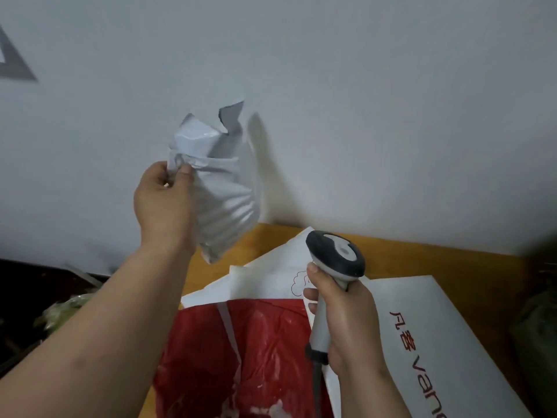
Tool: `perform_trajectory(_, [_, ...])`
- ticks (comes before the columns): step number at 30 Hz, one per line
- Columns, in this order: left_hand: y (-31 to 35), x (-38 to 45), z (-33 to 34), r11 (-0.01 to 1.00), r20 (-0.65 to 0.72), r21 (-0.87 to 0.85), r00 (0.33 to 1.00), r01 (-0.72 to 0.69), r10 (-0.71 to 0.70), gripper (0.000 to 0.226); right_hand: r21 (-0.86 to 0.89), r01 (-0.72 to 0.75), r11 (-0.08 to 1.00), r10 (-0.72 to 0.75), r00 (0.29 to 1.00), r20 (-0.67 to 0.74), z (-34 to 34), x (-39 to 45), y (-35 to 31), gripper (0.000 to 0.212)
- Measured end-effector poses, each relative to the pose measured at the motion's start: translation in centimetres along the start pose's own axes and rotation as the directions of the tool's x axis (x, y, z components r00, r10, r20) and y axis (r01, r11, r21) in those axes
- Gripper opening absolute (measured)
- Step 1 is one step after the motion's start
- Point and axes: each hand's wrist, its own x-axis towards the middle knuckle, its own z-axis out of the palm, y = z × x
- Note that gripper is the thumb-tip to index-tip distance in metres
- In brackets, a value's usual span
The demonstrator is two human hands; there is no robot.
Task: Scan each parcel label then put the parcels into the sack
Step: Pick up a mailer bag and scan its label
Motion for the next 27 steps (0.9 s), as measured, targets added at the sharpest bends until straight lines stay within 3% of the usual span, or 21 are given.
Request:
perform_trajectory(5, [4.1,-4.9,-3.1,0.985,-0.050,-0.157,0.995,0.077,-0.085,0.025,0.085,0.128,0.988,-0.131,0.991,0.034,-0.7,-4.2,-2.6,0.026])
perform_trajectory(8, [5.9,-8.8,-4.3,0.989,-0.006,-0.127,0.997,0.075,-0.076,0.021,0.130,0.174,0.976,-0.189,0.975,0.119,-1.6,-6.9,-4.5,0.046])
perform_trajectory(12, [7.6,-14.0,-5.5,0.999,0.002,0.044,1.000,-0.018,0.018,0.032,0.128,0.262,0.956,-0.284,0.936,0.206,-3.4,-9.9,-5.8,0.037])
perform_trajectory(16, [9.4,-17.9,-6.2,0.994,0.038,0.082,0.997,-0.070,0.067,0.047,0.053,0.382,0.922,-0.382,0.885,0.267,-5.2,-12.4,-6.5,0.038])
perform_trajectory(22, [12.3,-21.1,-6.1,0.996,0.104,0.067,0.993,-0.064,0.057,0.055,-0.108,0.396,0.912,-0.369,0.906,0.206,-7.7,-15.1,-5.8,0.047])
perform_trajectory(27, [13.3,-23.2,-7.6,0.998,0.272,-0.030,0.961,-0.047,0.054,0.024,-0.045,0.303,0.952,-0.302,0.953,0.027,-9.5,-16.5,-5.4,0.045])
